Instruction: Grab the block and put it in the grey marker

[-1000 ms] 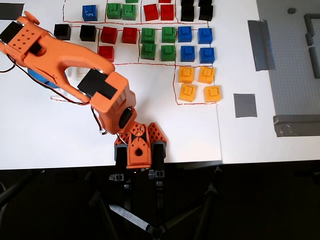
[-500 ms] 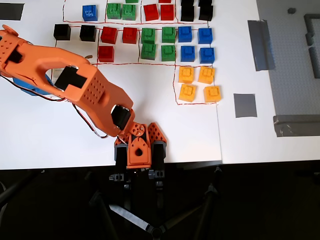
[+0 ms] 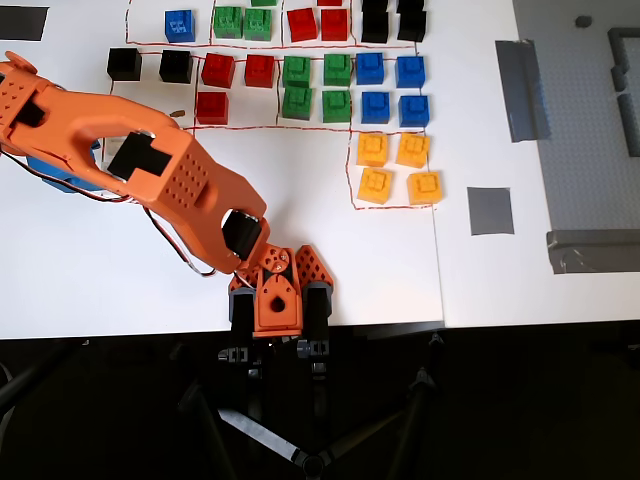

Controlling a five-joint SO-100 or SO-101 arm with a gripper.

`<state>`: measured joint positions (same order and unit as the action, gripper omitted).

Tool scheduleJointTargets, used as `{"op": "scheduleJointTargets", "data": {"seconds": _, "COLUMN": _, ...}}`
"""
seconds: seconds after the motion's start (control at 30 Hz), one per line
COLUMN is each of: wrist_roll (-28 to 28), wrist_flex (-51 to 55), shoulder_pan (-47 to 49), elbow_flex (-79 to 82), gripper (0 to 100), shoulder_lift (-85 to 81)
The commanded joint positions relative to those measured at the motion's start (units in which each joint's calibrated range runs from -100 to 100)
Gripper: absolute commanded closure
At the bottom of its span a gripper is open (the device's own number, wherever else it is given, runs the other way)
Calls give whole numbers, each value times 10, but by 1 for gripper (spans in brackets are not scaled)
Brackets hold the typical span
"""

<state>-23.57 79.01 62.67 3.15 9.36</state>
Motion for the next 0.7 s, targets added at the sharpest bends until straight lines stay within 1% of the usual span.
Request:
{"op": "scheduleJointTargets", "data": {"seconds": 0.0, "wrist_roll": 2, "wrist_flex": -8, "shoulder_pan": -10, "elbow_flex": -50, "gripper": 75, "shoulder_lift": -36}}
{"op": "scheduleJointTargets", "data": {"seconds": 0.37, "wrist_roll": -1, "wrist_flex": -6, "shoulder_pan": -22, "elbow_flex": -26, "gripper": 75, "shoulder_lift": -12}}
{"op": "scheduleJointTargets", "data": {"seconds": 0.67, "wrist_roll": -11, "wrist_flex": -6, "shoulder_pan": -30, "elbow_flex": -11, "gripper": 72, "shoulder_lift": 13}}
